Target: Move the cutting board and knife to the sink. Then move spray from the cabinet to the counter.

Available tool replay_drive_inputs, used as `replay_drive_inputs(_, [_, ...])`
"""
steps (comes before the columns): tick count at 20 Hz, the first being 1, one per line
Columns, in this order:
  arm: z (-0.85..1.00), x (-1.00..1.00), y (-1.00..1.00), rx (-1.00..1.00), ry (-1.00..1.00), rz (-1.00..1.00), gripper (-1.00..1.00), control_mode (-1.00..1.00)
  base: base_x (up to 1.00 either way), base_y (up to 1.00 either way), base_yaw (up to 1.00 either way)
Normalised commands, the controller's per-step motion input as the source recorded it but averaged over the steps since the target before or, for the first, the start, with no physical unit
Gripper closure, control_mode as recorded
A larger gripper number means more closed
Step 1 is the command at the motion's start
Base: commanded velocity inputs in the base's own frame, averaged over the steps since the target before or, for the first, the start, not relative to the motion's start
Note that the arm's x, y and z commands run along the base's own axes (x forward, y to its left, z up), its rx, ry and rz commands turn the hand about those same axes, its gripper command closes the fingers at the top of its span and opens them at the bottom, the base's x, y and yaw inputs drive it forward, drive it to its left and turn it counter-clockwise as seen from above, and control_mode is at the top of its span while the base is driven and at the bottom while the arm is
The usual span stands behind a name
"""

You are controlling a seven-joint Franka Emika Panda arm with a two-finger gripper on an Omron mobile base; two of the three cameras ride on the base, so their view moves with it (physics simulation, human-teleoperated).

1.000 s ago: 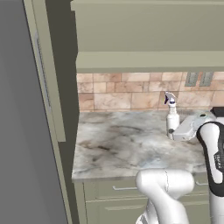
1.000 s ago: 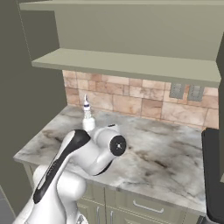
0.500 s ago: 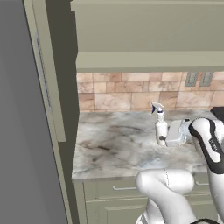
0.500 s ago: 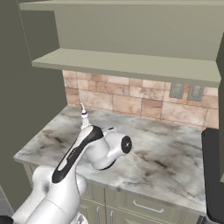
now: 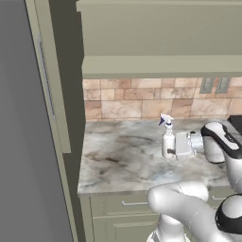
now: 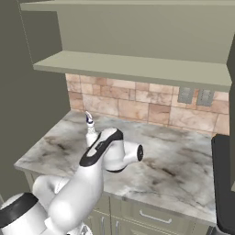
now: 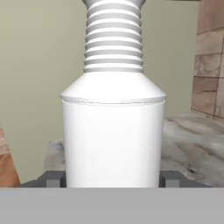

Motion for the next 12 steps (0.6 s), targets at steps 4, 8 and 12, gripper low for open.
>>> replay_drive_inputs(4, [-0.19, 0.33, 0.0, 0.07, 0.0, 0.09, 1.0, -1.0, 0.0, 0.0, 0.0])
replay_drive_inputs(8, [-0.21, 0.21, 0.0, 0.01, -0.01, 0.07, 1.0, -1.0, 0.0, 0.0, 0.0])
replay_drive_inputs(12, [-0.25, 0.1, 0.0, 0.0, -0.04, 0.02, 1.0, -1.0, 0.0, 0.0, 0.0])
